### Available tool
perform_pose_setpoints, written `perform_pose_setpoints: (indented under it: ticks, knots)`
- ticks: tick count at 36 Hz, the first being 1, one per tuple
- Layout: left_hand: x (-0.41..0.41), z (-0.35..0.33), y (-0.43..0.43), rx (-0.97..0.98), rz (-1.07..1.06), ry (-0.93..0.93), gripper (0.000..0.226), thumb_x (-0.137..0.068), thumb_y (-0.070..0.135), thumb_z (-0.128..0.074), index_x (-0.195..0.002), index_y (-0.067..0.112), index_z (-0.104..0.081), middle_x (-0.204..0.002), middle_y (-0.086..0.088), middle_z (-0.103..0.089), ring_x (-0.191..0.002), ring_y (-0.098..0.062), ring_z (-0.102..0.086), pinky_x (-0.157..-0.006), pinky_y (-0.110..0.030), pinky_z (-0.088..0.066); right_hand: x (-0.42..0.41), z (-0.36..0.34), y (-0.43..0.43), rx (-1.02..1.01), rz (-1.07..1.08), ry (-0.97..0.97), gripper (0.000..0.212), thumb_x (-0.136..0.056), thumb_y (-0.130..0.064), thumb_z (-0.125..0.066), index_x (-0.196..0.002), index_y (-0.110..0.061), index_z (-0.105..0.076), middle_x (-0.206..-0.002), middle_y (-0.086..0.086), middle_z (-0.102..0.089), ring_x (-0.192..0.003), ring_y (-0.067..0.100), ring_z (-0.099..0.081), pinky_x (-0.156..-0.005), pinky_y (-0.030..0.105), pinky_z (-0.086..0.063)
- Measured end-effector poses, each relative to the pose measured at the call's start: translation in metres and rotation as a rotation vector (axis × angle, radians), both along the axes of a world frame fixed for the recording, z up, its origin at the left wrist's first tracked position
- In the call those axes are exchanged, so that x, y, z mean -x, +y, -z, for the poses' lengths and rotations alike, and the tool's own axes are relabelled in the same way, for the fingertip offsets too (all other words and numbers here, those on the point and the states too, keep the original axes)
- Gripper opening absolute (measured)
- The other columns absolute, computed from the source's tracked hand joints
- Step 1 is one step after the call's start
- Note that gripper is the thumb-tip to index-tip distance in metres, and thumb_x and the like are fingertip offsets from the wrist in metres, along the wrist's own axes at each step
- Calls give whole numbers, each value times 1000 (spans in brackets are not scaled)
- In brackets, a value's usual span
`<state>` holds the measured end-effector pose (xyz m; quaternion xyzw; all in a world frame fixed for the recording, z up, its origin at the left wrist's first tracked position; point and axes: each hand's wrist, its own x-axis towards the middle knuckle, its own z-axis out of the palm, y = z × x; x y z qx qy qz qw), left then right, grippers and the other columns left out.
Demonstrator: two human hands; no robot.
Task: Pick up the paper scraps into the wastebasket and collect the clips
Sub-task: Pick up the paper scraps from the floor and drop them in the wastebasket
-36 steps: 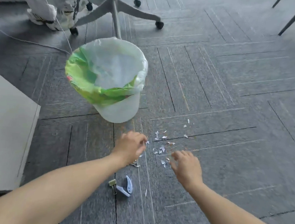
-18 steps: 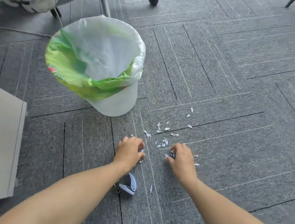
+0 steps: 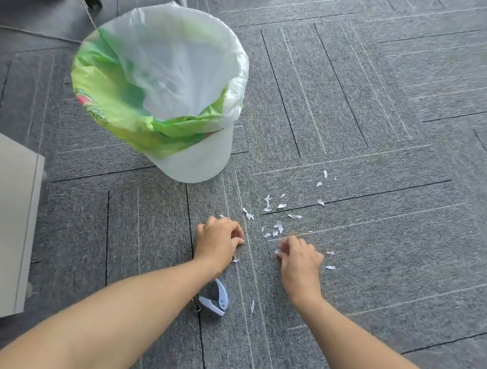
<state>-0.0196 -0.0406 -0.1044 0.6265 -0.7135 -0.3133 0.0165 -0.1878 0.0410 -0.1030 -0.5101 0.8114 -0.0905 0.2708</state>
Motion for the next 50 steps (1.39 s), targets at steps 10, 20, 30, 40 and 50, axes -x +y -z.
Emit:
perform_pose_setpoints:
  ticks: [10,20,30,40,50]
  knots:
    - [-5,0,-1,-51,-55,215,7,-88,33,-64,-84,36,-61,-86,20,-58,-91,-7,-51,-94,-37,-43,22,-8,3,21,30,-281,8,-87,-30,-67,-95,-31,-64,-91,-17,-59,-91,8,-54,-91,32,-44]
    - [-35,-1,-27,2,-189,160,29,-84,21,-72,-111,22,-63,-106,10,-54,-105,-16,-55,-99,-37,-47,40,-13,13,-11,177,-283,14,-87,-16,-69,-100,-19,-68,-95,-6,-65,-86,9,-61,-82,31,-55]
    - [-22,-5,-40,57,-103,33,8,-86,27,-70,-82,24,-64,-93,8,-57,-97,-17,-47,-82,-33,-41,18,-10,6,-38,224,-267,18,-83,-18,-74,-96,-19,-63,-91,-5,-62,-86,11,-60,-85,32,-54]
    - [-8,1,-20,35,83,-19,8,-90,39,-61,-88,31,-62,-97,15,-55,-102,-11,-44,-99,-37,-32,-3,-6,-1,-32,244,-155,9,-89,-14,-67,-84,-19,-61,-86,-5,-62,-78,9,-56,-72,24,-46]
    - [-22,5,-6,37,-12,129,11,-84,35,-68,-94,34,-64,-91,18,-55,-96,-8,-46,-99,-37,-33,5,-4,2,22,85,-328,15,-92,-11,-61,-91,-25,-62,-86,-9,-63,-77,9,-65,-71,33,-58]
